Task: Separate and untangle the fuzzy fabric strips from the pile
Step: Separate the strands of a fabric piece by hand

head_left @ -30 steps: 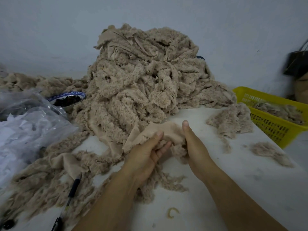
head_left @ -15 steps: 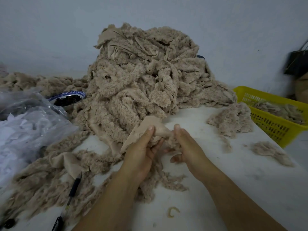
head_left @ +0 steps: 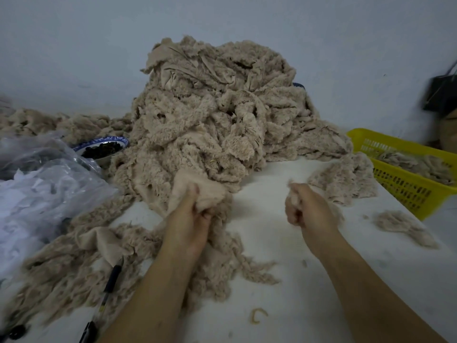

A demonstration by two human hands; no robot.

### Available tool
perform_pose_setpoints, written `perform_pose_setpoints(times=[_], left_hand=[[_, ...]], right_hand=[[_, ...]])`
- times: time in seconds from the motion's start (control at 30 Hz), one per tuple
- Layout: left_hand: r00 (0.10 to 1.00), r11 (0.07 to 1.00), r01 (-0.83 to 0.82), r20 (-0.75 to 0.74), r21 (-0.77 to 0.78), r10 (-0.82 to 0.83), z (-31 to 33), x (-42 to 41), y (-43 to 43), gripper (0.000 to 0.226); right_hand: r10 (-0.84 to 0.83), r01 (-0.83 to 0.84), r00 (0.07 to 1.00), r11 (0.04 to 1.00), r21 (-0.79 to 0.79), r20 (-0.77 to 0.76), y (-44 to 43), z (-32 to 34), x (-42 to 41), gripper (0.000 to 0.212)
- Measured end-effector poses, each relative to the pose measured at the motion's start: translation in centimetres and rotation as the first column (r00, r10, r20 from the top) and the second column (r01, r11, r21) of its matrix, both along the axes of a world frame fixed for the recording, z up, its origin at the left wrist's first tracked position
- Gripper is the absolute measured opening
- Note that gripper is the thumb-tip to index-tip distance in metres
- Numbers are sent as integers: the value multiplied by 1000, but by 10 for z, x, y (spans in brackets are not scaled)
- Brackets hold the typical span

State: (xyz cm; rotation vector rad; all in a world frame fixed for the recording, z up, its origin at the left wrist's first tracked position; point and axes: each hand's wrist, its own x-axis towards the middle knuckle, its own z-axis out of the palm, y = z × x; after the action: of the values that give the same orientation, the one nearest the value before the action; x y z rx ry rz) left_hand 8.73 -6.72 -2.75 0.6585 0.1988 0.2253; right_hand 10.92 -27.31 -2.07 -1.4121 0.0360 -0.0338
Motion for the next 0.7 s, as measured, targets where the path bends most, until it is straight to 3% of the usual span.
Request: perform_pose_setpoints(times=[0.07,0.1,0.17,0.23,0.33,0.43,0.53,0.6,0.63,0.7], left_hand=[[997,958,83,-16,276,-81,-5,-7,-14,23],[995,844,102,-53,527,-87,-8,-11,-22,17],[992,401,92,-51,911,-112,-17,-18,-32,13],[972,45,7,3,999,-234,-20,-21,-36,22],[903,-189,-298,212,936,-374,-21,-21,-41,30],[902,-283,-342,228,896,-367,-18,-25,-43,34],[894,-380,-388,242,840,-376,-16,-26,-46,31],[910,-459,-389,255,799,-327,-12,-27,-51,28],[905,-459,-411,290,788,-312,-13,-26,-51,27],[929,-345,-350,274,871,-249,-13,-25,-49,28]], right_hand=[[20,-30,999,967,-255,-42,2,-8,-1,48],[40,-43,999,938,-345,-13,4,-11,-3,56],[62,-37,997,926,-376,55,7,-9,-7,64],[126,-87,987,943,-322,102,8,-6,-8,62],[264,-192,952,909,-369,155,13,-7,-11,29],[295,-148,913,883,-445,283,19,-6,-14,9],[302,-111,895,863,-493,327,21,-6,-15,20],[296,-72,900,826,-559,321,23,-6,-16,13],[294,-62,903,810,-583,312,23,-8,-15,13],[269,-71,922,823,-564,277,21,-9,-14,18]])
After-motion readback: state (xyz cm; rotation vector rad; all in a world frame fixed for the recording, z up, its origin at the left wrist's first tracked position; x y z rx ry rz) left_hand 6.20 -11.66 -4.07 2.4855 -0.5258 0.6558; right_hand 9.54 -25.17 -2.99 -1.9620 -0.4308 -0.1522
